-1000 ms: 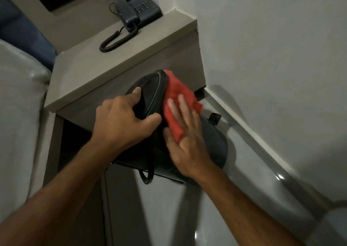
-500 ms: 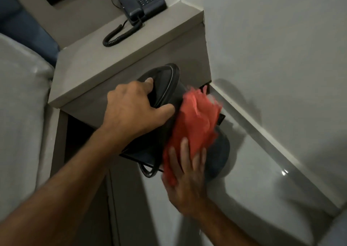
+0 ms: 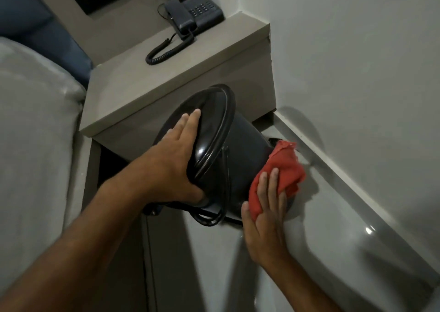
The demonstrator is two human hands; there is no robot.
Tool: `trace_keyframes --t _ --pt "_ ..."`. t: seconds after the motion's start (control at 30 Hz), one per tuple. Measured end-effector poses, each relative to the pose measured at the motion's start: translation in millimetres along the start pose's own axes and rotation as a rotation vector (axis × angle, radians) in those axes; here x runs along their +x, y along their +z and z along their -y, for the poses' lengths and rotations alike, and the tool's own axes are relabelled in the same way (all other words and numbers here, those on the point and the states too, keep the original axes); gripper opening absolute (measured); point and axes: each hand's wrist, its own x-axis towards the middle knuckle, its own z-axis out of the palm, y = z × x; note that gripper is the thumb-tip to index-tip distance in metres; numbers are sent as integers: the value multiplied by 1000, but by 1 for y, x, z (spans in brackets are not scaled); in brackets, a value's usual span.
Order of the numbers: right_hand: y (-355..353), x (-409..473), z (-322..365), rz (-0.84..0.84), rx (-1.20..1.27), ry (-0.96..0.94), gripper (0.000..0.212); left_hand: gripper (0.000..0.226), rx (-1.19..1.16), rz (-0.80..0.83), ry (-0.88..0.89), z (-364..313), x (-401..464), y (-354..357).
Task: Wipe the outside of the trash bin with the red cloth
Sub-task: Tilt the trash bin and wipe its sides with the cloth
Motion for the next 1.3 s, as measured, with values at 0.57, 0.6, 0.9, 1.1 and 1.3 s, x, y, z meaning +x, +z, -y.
trace_keyframes --t 0.57,0.6,0.9,1.1,1.3 --pt "-13 3 -6 145 74 -229 65 54 247 -432 -272 -15 10 -17" --pt "-14 -7 -31 130 39 -97 65 56 265 -434 -269 -13 13 -18" --pt "13 -10 14 132 285 -35 67 67 349 -415 -234 -4 23 -20" --pt "15 9 -3 88 396 4 78 53 325 -400 -221 2 23 -24" --pt "-4 84 -37 211 217 630 67 52 330 -426 -217 -1 20 -22"
